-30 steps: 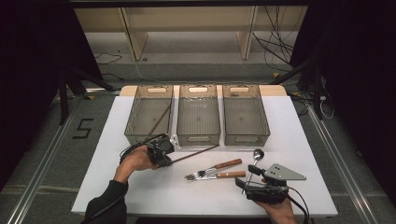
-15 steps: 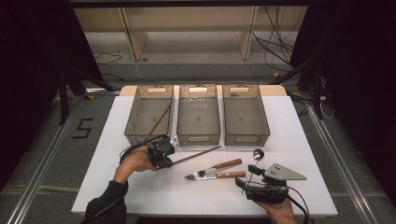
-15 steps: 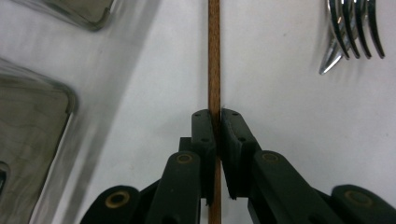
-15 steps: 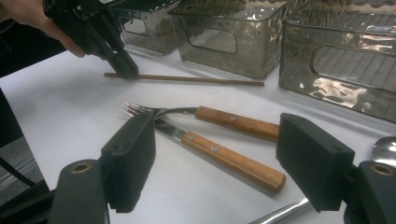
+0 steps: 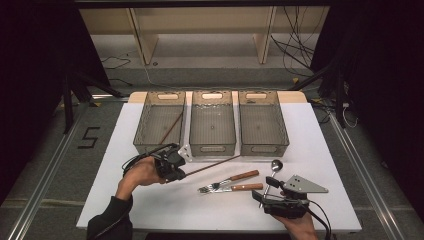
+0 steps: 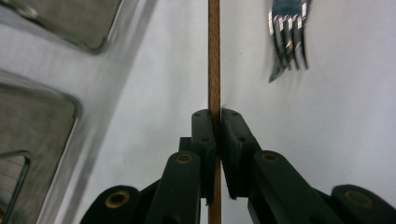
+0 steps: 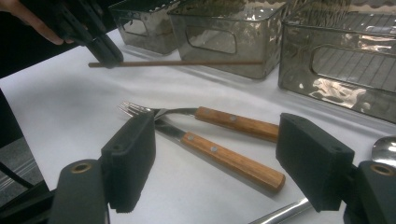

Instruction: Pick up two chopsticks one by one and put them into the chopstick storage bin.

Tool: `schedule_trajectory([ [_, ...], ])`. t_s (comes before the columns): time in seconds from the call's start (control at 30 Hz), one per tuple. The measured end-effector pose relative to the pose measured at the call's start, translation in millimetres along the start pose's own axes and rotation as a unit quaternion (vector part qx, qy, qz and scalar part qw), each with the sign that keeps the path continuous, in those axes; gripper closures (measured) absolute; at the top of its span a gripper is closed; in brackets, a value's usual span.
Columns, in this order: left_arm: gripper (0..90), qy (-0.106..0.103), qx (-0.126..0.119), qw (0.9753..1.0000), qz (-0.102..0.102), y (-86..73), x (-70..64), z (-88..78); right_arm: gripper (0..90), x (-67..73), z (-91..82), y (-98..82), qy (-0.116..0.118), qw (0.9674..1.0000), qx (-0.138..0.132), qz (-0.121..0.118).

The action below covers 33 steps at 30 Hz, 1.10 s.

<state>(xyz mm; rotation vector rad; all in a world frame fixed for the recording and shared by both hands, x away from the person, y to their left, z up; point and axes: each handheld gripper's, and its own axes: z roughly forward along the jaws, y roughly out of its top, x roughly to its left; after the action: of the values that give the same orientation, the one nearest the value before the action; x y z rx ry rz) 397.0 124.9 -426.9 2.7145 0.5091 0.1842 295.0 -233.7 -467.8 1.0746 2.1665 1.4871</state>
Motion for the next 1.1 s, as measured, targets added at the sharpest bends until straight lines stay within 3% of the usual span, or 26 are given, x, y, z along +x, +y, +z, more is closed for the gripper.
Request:
schedule_trajectory([
  [0.2, 84.1, 0.016, -0.047, 0.9986, -0.018, 1.2, -0.5, -18.2, 29.3, 0.2, -0.3, 0.0, -0.001, 1.0, -0.003, 0.0],
  [0.33, 84.1, 0.035, -0.088, 0.9937, -0.06, -3.0, 6.9, -27.9, 29.2, 0.1, -0.1, 0.0, -0.001, 1.0, -0.002, 0.001],
  [0.6, 84.1, 0.058, -0.122, 0.9854, -0.104, -11.1, 22.1, -35.1, 29.2, -1.5, -0.8, 0.1, -0.003, 1.0, -0.004, 0.005],
  [0.8, 84.1, 0.079, -0.145, 0.977, -0.135, -11.3, 33.2, -39.8, 29.2, -2.0, -0.9, -0.1, -0.003, 1.0, -0.004, 0.006],
  [1.1, 84.1, 0.106, -0.159, 0.9619, -0.196, -16.7, 72.3, -43.7, 29.2, -2.6, -1.2, -0.2, -0.003, 1.0, -0.005, 0.007],
])
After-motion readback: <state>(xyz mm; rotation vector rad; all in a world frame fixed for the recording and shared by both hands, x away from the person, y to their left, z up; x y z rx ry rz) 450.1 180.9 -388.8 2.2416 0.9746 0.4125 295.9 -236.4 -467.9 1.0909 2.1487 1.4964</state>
